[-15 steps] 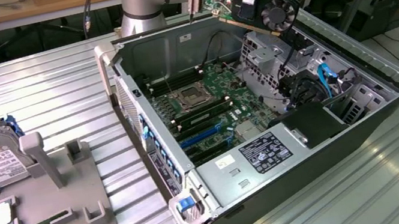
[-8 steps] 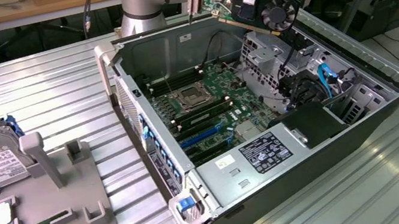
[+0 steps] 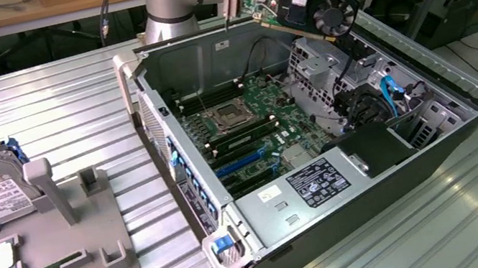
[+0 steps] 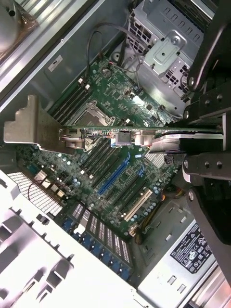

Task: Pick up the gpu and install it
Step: 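Insert the gpu into the slot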

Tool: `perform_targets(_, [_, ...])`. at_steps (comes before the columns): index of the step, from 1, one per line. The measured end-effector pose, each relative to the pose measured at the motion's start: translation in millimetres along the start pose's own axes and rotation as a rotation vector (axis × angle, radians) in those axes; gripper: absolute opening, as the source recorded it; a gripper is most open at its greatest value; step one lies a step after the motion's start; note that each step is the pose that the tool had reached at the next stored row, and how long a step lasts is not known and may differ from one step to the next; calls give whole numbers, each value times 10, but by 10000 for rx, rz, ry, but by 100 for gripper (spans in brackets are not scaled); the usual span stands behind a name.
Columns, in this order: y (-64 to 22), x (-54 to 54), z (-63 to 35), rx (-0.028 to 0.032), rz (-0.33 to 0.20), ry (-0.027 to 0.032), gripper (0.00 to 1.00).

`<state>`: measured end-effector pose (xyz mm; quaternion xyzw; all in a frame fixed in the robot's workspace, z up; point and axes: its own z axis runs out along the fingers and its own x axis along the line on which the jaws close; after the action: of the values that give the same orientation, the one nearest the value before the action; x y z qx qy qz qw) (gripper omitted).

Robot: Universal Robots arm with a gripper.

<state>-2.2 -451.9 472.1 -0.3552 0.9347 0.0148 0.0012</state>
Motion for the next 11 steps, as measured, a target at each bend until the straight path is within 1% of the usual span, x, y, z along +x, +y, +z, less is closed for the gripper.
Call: perform_targets(11, [-1,2,1,-7,-517,13,28])
